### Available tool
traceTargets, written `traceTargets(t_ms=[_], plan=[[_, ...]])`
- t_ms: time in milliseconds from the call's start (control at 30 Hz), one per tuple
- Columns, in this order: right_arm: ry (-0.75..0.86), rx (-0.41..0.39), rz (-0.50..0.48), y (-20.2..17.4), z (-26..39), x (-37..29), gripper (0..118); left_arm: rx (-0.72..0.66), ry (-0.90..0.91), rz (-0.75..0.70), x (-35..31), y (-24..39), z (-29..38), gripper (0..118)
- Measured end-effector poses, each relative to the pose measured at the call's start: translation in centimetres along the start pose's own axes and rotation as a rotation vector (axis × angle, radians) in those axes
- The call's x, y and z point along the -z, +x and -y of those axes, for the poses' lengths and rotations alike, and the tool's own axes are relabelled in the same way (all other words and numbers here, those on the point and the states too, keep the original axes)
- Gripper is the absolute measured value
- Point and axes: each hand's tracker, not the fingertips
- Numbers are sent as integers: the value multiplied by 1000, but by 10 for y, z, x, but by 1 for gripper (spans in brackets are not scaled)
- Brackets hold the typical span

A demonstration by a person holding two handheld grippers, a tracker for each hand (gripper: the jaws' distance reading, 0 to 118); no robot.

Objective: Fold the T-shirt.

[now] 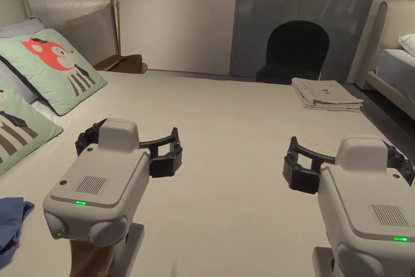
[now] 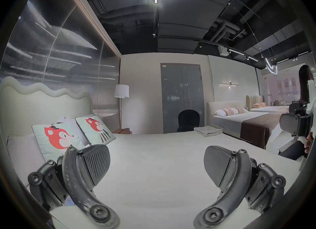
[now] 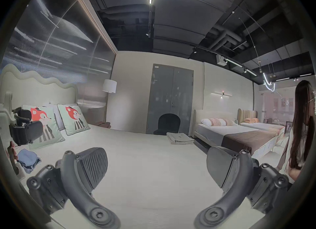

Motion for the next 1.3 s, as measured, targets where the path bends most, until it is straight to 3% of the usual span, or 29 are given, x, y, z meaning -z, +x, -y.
traceTargets(t_ms=[1300], plan=[[15,-6,-14,-1,-2,-4,114,7,2,-36,-5,-8,-2,110]])
